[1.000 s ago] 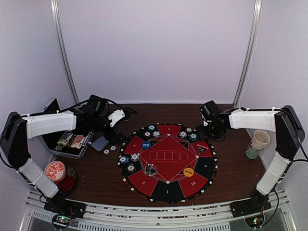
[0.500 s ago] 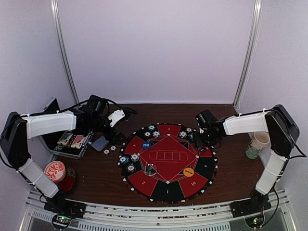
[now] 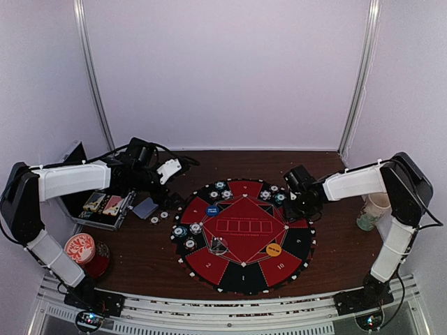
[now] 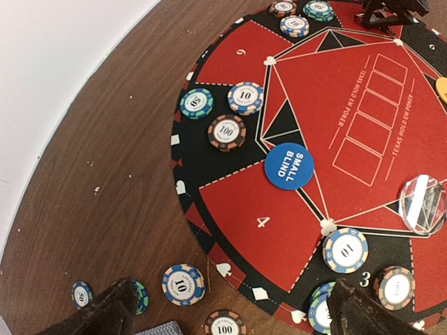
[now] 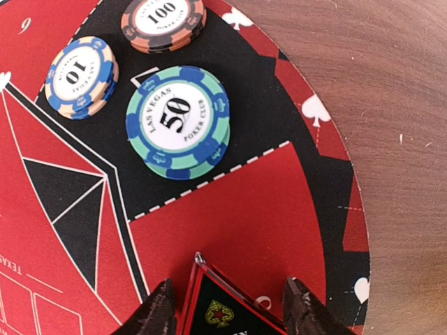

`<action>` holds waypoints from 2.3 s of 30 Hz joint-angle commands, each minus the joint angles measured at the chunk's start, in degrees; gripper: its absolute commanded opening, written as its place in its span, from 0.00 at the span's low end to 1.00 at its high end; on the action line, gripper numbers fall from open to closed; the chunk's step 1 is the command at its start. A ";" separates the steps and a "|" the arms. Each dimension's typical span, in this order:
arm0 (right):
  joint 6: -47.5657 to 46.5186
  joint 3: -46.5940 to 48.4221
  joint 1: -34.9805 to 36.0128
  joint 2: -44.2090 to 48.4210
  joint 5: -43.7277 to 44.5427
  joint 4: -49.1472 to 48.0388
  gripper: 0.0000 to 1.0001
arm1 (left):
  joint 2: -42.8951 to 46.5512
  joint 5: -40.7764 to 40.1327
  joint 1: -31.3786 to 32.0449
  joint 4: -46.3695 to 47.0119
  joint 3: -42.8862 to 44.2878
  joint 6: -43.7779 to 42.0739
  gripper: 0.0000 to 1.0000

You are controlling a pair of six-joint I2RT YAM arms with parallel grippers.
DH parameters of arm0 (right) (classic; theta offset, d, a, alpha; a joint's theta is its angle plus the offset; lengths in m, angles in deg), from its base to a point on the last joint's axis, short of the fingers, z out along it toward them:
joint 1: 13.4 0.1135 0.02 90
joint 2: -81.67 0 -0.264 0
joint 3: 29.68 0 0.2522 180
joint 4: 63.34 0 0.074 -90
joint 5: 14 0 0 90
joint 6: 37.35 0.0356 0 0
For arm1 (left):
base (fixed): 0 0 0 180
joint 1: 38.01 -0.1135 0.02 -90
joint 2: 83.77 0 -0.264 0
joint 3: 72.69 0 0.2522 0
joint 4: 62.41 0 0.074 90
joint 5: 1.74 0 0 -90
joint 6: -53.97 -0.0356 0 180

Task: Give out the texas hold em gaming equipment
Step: Move the all-in button to the big blind area.

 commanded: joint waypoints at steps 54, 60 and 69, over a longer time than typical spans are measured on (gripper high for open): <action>11.13 -7.33 17.69 15.56 10.96 17.35 0.58 | 1.03 1.26 -0.36 1.81 -0.45 0.11 0.98; 10.25 -5.75 20.23 15.45 9.28 15.93 0.65 | 1.17 1.25 -0.41 1.79 -0.50 0.11 0.98; 9.48 -4.83 22.24 15.00 1.97 11.56 0.73 | 0.99 1.47 -0.34 1.81 -0.50 0.03 0.98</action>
